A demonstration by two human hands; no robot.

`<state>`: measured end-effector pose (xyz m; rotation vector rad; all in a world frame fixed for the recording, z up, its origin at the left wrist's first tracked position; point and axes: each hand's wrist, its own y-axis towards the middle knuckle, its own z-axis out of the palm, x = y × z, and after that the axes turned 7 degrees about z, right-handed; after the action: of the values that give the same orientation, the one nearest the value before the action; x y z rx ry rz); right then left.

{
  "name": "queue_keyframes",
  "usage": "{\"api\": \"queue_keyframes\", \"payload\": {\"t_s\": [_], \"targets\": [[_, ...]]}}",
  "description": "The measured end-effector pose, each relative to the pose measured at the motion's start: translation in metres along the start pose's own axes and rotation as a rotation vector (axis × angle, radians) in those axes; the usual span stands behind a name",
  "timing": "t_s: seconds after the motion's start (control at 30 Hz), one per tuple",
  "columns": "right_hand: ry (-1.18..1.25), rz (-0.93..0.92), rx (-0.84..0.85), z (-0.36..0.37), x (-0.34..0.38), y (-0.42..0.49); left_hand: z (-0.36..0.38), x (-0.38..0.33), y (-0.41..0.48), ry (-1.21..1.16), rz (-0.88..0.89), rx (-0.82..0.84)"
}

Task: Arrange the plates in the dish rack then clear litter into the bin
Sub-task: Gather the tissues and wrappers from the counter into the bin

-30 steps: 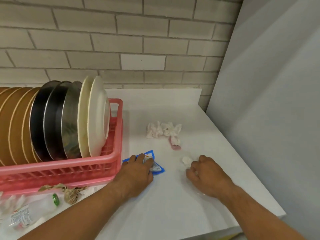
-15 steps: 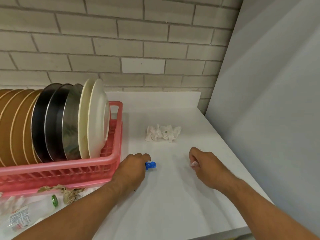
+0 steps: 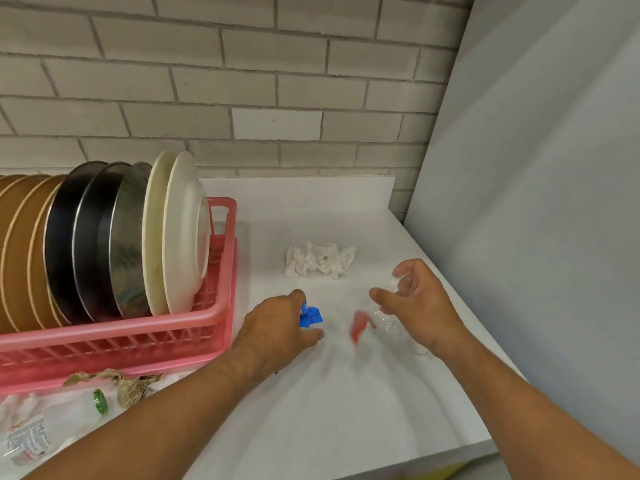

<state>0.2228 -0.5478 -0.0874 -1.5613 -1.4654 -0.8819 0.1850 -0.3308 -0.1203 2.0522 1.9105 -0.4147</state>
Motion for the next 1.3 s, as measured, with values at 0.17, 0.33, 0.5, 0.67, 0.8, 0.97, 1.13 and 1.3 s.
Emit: {"api": "queue_keyframes", "payload": {"t_s": [0.17,0.33,0.5,0.67,0.8,0.97,1.13,1.3], "targets": [[0.155,0.079,-0.154,-0.022,-0.008,0.007,0.008,-0.008,0.009,-0.056,0.02,-0.031],[0.127,0.083,-0.167,-0.054,-0.018,0.009,0.012,-0.027,0.021,-0.063,0.077,0.023],[-0.309,0.103,-0.076,-0.068,-0.033,0.0,0.017,-0.046,0.051,-0.047,0.188,0.122],[-0.765,0.226,-0.019,-0.06,-0.052,-0.007,0.034,-0.069,0.087,0.056,0.291,0.145],[-0.883,0.26,0.008,-0.042,-0.07,-0.005,0.054,-0.088,0.115,0.245,0.347,0.266],[-0.969,0.197,-0.023,-0.027,-0.072,-0.002,0.069,-0.106,0.137,0.376,0.365,0.38],[-0.935,0.136,-0.012,-0.013,-0.076,-0.001,0.076,-0.104,0.137,0.398,0.407,0.342],[-0.885,0.079,-0.011,-0.014,-0.077,0.0,0.064,-0.079,0.111,0.227,0.327,0.262]]}}
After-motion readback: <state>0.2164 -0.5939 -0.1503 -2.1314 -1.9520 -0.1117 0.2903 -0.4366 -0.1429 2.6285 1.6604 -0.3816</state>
